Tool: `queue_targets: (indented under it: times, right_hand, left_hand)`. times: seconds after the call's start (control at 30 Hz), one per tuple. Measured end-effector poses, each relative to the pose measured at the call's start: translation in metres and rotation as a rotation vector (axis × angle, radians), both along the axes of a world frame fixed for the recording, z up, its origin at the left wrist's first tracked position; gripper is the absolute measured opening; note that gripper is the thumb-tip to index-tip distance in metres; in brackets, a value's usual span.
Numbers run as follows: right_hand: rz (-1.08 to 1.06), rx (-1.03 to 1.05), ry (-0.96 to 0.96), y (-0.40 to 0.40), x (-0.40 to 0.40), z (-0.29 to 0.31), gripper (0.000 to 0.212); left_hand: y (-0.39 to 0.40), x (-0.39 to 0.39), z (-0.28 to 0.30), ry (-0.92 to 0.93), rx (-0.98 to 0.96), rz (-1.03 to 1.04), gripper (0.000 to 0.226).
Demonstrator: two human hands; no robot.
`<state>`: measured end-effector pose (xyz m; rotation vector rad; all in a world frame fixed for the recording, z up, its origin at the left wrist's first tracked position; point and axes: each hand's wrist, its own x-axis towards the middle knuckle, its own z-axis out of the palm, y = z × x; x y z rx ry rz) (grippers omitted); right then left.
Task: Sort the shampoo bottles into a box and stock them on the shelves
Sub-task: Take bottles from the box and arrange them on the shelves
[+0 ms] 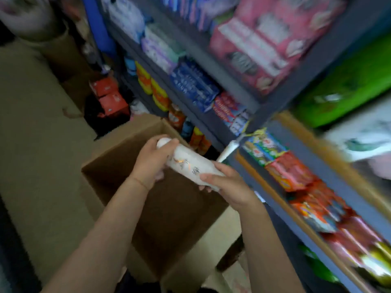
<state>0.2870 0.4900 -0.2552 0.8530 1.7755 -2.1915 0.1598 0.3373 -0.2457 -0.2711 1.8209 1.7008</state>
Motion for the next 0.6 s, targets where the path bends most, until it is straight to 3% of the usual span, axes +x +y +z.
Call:
queue_targets:
  times: [0.1,0.23,0.33,0.5,0.6]
  right_hand:
    - [-0.325,0.084,0.156,0.035,0.048,0.065,0.034]
    - [-0.576,0.144,0.385,0.065,0.111,0.149,0.026]
    - [-0.664,0.328,0.496,0.075,0.153,0.205,0.024]
    - [-0.664,0.570,0.602,0.078,0.217,0.280,0.023]
    - [-0.783,0.707,0.714,0.086,0.257,0.320,0.020]
  left_hand:
    - [0.026,0.042,0.040,0.083,0.132,-0.136,0.015]
    - [0.068,0.107,0.107,0.107,0.368,-0.468,0.030]
    - [0.102,0.148,0.161,0.186,0.492,-0.645,0.036]
    - [0.152,0.210,0.242,0.351,0.717,-0.711,0.040]
    - [0.177,0.243,0.282,0.545,0.732,-0.782,0.038]
